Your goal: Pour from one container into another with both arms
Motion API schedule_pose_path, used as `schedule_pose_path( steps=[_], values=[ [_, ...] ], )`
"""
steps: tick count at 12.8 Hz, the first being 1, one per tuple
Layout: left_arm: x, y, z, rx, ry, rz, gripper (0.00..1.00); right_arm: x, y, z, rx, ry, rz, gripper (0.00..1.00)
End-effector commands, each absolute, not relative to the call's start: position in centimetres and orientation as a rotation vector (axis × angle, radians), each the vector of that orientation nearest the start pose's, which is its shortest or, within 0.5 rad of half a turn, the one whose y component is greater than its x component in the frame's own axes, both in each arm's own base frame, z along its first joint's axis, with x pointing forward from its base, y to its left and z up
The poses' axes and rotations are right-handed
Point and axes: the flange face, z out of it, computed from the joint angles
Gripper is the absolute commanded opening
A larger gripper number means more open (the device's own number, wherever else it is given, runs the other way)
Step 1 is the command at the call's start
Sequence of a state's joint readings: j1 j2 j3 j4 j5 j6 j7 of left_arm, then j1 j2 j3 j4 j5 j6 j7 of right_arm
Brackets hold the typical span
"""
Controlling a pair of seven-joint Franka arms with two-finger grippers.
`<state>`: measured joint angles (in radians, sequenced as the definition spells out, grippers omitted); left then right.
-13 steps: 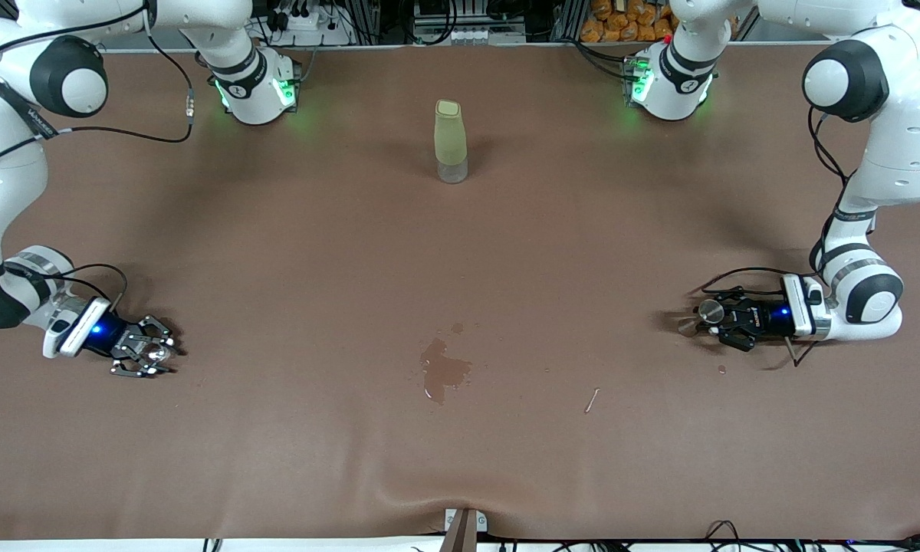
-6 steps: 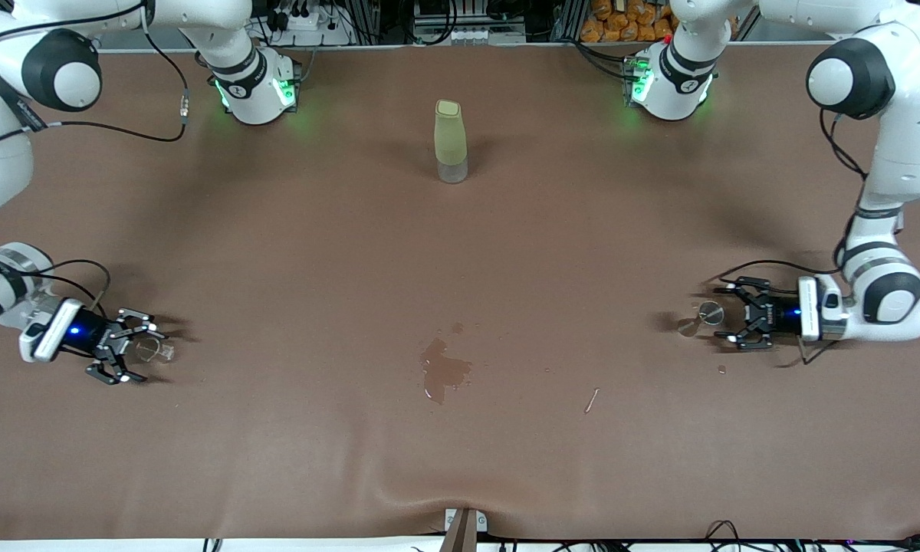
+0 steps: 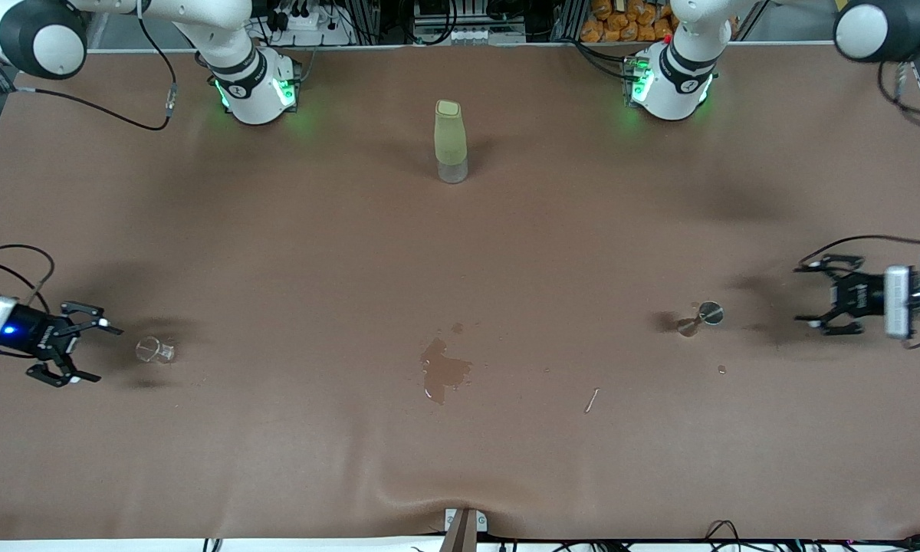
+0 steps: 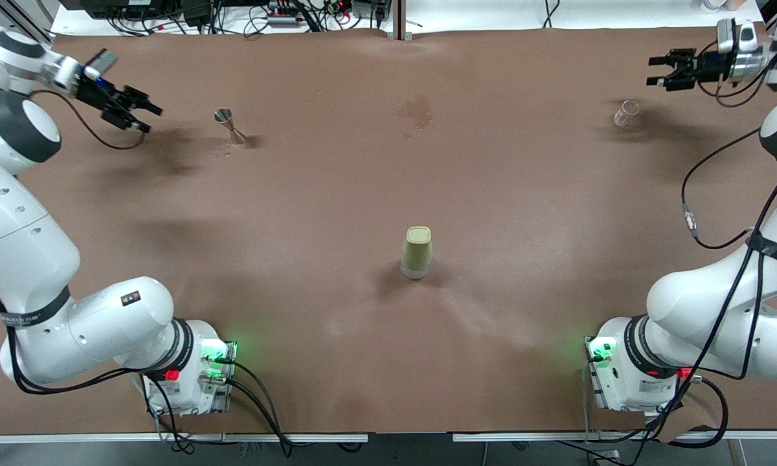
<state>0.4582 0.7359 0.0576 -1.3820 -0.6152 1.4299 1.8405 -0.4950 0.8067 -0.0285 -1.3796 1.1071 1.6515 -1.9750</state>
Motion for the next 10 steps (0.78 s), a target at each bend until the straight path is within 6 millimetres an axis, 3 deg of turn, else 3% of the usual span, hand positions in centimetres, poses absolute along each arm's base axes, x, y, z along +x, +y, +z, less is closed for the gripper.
schedule_pose_path(
  steps=[1, 4, 6, 8, 10],
  values=[
    [59.4, 26.8, 31.6, 2.143, -1.036, 0.127, 1.0, 66.8, -25.3, 30.8, -1.998, -1.084, -0.849, 1.0],
    [60.9, 24.6, 36.6, 2.319, -0.757, 0.015, 1.0, 67.4, -22.1, 40.1, -2.132, -1.118, -0.721, 1.0],
    [62.9, 19.7, 41.4, 2.424, -0.572, -0.057, 1.0, 67.0, -19.7, 45.1, -2.253, -1.103, -0.603, 1.0],
    [64.5, 13.4, 45.0, 2.497, -0.451, -0.12, 1.0, 66.3, -17.6, 49.7, -2.344, -1.092, -0.548, 1.0],
    [65.7, 8.8, 47.5, 2.602, -0.323, -0.19, 1.0, 65.6, -15.1, 53.2, -2.45, -1.052, -0.472, 1.0]
  ],
)
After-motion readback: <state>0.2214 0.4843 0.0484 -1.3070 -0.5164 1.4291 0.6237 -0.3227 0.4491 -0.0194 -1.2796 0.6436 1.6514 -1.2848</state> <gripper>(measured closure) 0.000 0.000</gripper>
